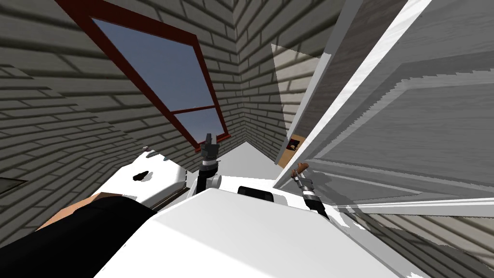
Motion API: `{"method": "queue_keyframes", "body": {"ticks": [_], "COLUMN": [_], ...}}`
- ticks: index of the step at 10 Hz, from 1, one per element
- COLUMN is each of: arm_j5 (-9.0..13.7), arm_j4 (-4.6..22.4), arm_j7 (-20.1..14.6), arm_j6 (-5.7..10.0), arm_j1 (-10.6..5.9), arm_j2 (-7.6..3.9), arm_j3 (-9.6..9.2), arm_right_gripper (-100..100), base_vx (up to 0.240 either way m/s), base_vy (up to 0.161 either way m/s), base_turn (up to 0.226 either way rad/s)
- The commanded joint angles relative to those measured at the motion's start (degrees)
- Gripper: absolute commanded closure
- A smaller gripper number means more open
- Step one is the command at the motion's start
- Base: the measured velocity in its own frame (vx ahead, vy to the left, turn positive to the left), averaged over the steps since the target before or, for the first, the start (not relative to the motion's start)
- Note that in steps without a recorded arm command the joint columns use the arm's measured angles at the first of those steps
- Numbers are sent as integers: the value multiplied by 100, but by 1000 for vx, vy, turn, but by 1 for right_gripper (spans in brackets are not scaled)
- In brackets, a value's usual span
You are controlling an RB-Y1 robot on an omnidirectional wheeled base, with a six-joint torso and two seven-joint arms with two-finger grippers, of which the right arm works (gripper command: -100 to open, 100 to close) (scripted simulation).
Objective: Pull the door open
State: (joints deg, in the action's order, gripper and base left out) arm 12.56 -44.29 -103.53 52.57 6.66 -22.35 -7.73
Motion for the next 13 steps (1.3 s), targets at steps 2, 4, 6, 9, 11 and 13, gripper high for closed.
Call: {"method": "queue_keyframes", "body": {"ticks": [2, 4, 6, 9, 11, 13], "arm_j5": [-129, -203, -224, -271, -312, -345], "arm_j4": [10, -7, 31, 86, 133, 172], "arm_j7": [-245, -382, -403, -507, -596, -669], "arm_j6": [253, 389, 443, 632, 794, 926], "arm_j1": [158, 247, 273, 339, 396, 443], "arm_j2": [-176, -282, -291, -387, -469, -536], "arm_j3": [-182, -285, -322, -390, -448, -496], "arm_right_gripper": [100, 100, 100, 100, 100, 100], "base_vx": [-238, -214, -117, -194, -183, -201], "base_vy": [-55, -66, -29, -68, -70, -75], "base_turn": [89, 68, 69, 135, 143, 133]}}
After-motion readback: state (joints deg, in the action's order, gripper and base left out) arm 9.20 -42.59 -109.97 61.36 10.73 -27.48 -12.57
